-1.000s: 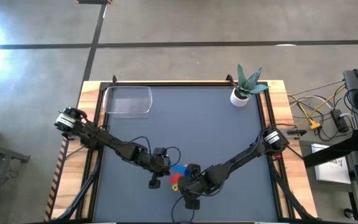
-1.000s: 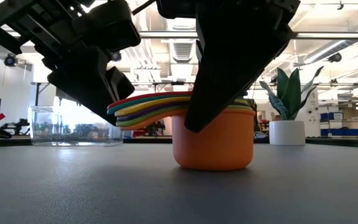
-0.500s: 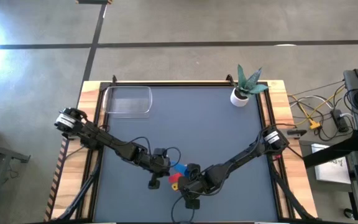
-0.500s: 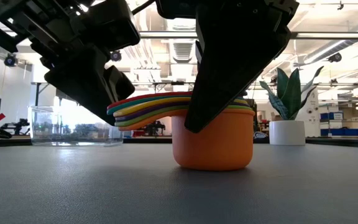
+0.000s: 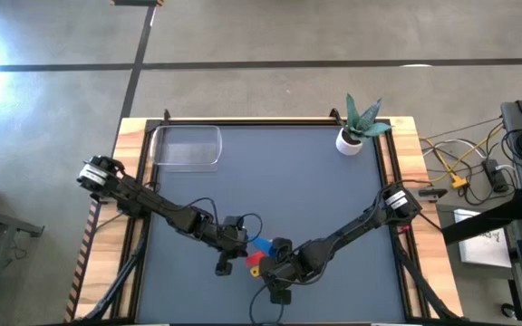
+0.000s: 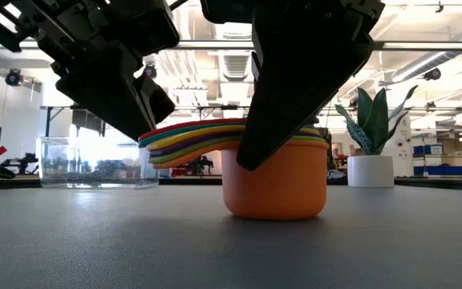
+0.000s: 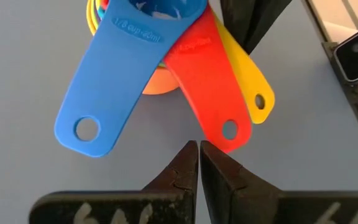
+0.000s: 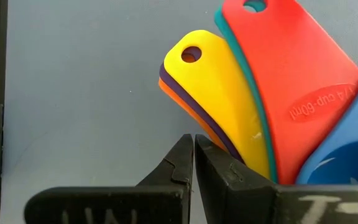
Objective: Nest measuring cups in basket
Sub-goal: Adjust the stacked measuring cups
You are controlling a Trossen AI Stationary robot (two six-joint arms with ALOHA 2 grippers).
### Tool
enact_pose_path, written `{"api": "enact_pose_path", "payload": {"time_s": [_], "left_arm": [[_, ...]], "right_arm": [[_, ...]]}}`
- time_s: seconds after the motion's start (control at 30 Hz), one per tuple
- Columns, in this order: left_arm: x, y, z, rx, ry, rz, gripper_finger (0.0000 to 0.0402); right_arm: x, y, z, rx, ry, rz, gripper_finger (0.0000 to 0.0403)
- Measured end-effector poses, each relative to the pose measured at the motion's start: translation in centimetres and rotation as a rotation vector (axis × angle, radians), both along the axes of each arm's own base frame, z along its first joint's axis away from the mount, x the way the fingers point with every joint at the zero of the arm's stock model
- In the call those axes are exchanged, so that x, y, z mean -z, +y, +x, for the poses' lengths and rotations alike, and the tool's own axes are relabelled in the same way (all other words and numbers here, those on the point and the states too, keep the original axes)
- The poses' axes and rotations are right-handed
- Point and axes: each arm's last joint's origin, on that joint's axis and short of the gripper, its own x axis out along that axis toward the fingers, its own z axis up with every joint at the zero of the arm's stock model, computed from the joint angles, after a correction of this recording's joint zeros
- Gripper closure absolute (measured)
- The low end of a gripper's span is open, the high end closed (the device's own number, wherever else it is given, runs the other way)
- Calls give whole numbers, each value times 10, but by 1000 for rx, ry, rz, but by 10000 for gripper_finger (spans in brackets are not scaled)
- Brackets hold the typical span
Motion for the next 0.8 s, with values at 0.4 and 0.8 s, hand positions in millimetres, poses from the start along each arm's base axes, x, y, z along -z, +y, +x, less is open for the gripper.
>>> {"api": "enact_pose_path", "payload": {"time_s": [0.4, 0.8], "left_arm": [[-13, 1, -4, 10, -31, -12, 402], [-43, 15, -18, -38, -123, 176, 402]], "right_arm": [[0, -5, 3, 22, -10, -16, 394], [0, -7, 4, 27, -9, -16, 394]]}}
